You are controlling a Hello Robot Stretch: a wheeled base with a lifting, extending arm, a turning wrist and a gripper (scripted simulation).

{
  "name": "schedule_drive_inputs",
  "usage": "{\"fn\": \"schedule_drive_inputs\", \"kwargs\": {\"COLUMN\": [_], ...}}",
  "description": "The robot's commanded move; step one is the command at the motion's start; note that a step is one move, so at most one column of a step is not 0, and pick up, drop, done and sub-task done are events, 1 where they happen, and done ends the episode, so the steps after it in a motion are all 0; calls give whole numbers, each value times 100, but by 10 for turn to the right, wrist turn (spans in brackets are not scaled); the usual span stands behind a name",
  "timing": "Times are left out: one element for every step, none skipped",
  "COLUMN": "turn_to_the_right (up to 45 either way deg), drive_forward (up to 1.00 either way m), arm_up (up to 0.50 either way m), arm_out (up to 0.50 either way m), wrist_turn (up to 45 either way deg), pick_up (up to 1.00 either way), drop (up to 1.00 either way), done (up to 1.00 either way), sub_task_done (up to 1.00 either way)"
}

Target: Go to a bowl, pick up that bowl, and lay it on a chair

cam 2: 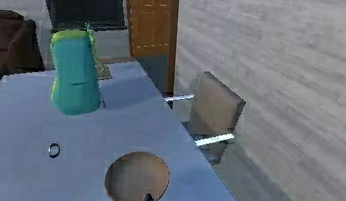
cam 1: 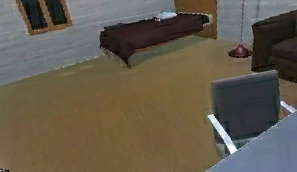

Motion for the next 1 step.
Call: {"fn": "schedule_drive_inputs", "kwargs": {"turn_to_the_right": [-450], "drive_forward": [0], "arm_up": [0], "arm_out": [0], "wrist_turn": [0], "pick_up": [0], "drop": [0], "done": [0], "sub_task_done": [0]}}
